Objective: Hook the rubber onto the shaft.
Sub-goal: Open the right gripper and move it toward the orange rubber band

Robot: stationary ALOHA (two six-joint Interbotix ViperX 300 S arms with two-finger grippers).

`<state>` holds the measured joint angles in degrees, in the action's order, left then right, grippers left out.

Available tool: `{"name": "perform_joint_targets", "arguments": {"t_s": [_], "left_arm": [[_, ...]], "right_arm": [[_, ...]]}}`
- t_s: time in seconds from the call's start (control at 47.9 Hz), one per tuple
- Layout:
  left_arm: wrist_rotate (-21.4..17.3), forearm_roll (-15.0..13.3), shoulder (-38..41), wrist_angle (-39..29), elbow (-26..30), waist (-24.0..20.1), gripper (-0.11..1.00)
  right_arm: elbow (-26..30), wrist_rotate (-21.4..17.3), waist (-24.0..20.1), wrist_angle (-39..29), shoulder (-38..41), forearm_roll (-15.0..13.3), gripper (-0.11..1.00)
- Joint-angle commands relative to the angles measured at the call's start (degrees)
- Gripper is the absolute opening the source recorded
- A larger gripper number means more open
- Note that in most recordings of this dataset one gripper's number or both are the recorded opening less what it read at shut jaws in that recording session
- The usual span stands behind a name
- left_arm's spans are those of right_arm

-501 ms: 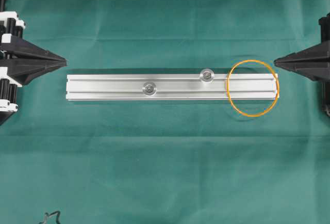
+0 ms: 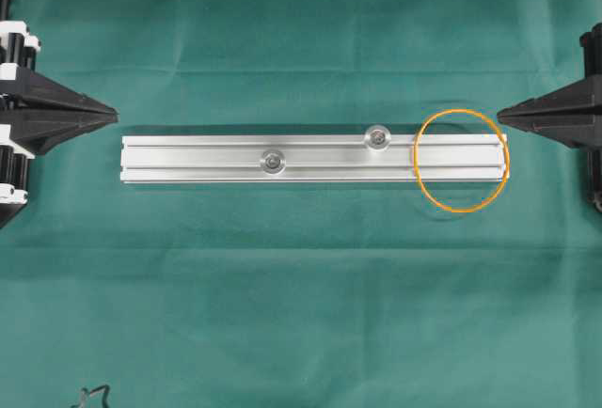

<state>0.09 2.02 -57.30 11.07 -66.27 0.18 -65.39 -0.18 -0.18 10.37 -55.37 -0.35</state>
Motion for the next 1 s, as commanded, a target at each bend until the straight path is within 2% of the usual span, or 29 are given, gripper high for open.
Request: {"name": "perform_joint_targets", "arguments": {"t_s": [0.0,0.167,0.459,0.563,0.668,0.981], "left_arm": [[0.09,0.18,0.18,-1.05,1.85,-0.09,0.0],[0.26,0.18,0.18,-8.26,3.08,0.09,0.0],[0.35,0.18,0.97,-27.16,7.12,0.09,0.0],[0.35,0.26,1.41,-31.46,8.17,0.09,0.0],[0.35,0.18,1.67,-33.31,8.79,0.18,0.0],[0.35,0.18,1.85,-33.75,9.05,0.18,0.0]], "right_arm": [[1.93,-0.26,0.0,-1.67,0.26,0.18,0.03],[4.13,-1.49,-0.09,-10.9,0.53,0.18,0.03],[9.23,-2.64,-0.09,-31.82,0.88,0.26,0.03],[10.37,-2.64,0.0,-38.76,1.58,0.26,0.03],[10.9,-2.64,-0.09,-41.13,2.29,0.26,0.03],[11.16,-2.64,0.0,-41.22,3.25,0.26,0.03]]}}
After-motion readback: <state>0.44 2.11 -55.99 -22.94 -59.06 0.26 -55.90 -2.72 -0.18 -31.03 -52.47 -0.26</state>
